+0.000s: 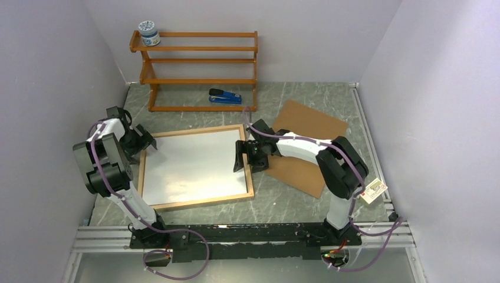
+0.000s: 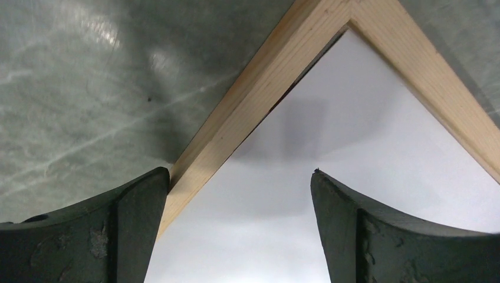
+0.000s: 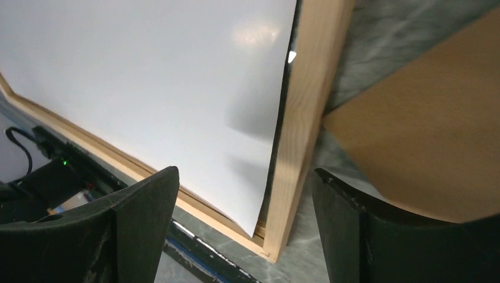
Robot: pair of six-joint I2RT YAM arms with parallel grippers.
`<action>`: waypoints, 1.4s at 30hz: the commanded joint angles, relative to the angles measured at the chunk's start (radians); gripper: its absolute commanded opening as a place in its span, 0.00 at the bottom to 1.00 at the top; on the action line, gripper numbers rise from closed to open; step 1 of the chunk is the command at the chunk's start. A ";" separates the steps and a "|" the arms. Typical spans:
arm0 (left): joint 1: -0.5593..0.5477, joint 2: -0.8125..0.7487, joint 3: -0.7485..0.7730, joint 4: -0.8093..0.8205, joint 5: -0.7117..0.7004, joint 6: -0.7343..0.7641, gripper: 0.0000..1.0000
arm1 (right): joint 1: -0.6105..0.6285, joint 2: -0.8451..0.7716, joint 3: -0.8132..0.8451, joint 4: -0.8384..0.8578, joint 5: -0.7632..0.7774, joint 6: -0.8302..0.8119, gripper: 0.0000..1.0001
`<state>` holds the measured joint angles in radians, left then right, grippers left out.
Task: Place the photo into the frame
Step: Adjust the photo frame at the center of the board.
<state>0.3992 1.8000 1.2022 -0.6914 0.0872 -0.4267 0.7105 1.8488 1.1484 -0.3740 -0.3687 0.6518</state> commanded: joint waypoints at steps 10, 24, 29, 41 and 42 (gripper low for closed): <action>-0.029 -0.200 0.138 -0.193 -0.213 -0.083 0.94 | -0.353 -0.468 -0.194 -0.147 0.419 0.073 0.88; -0.604 -0.154 0.247 0.061 0.235 -0.092 0.94 | -0.801 -0.728 -0.483 -0.337 0.427 0.112 0.86; -0.772 -0.009 0.321 0.159 0.328 -0.111 0.91 | -0.890 -0.723 -0.579 -0.251 0.299 0.106 0.83; -0.970 0.399 0.669 0.018 0.221 -0.077 0.87 | -0.939 -0.701 -0.653 -0.201 0.182 0.074 0.81; -0.976 0.422 0.686 0.012 0.234 -0.073 0.87 | -0.939 -0.704 -0.658 -0.197 0.180 0.076 0.81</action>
<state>-0.5755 2.1563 1.8034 -0.6430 0.3252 -0.5167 -0.2226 1.1416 0.5255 -0.6128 -0.1558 0.7433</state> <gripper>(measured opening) 0.874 0.811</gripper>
